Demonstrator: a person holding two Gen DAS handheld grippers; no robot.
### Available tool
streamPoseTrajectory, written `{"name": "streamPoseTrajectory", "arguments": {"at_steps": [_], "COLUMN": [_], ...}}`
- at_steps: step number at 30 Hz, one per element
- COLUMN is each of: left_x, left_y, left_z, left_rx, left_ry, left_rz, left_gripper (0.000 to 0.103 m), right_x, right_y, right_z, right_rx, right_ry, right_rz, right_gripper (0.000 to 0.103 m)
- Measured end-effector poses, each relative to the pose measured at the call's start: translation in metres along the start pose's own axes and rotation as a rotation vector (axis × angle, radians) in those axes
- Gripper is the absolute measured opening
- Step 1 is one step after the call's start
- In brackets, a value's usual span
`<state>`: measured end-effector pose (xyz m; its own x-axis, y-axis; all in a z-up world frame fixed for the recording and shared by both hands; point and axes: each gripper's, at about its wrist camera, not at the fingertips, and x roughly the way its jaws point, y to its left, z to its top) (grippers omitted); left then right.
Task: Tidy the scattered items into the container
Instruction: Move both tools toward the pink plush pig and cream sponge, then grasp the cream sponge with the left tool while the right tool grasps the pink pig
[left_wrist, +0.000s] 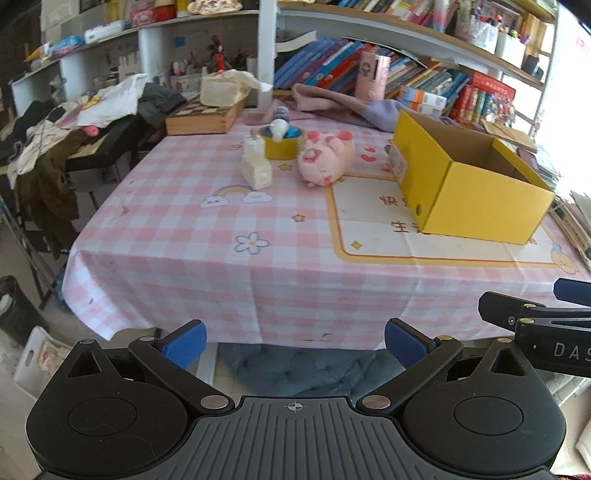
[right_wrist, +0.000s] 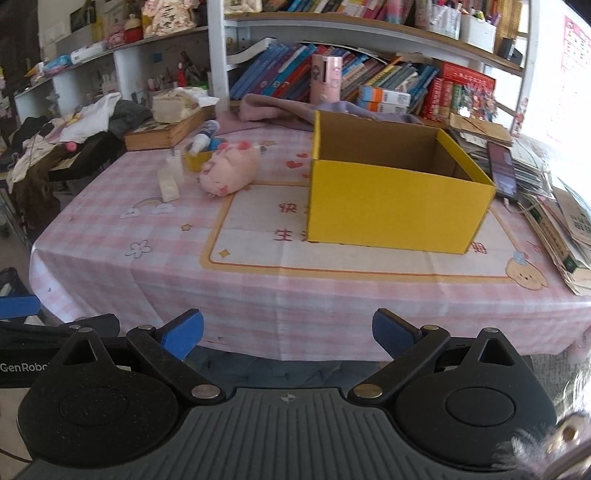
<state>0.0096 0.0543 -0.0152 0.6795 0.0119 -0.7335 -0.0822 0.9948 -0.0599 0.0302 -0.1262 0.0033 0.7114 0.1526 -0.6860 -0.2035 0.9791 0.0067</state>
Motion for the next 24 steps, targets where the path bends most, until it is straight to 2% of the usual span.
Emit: {"name": "streamPoseTrajectory", "arguments": {"at_steps": [15, 24], "left_x": [0.005, 0.023], "left_y": [0.026, 0.036], "left_z": [0.007, 0.024], "left_rx": [-0.070, -0.102], "left_ry": [-0.016, -0.021], "left_rz": [0.087, 0.111], "left_gripper": [0.103, 0.102], "right_x": [0.026, 0.054], "right_y": [0.025, 0.031], "right_z": [0.021, 0.042], "right_rx": [-0.066, -0.096], "right_ry": [-0.008, -0.005], "right_rz": [0.093, 0.145], "right_gripper": [0.100, 0.098]}}
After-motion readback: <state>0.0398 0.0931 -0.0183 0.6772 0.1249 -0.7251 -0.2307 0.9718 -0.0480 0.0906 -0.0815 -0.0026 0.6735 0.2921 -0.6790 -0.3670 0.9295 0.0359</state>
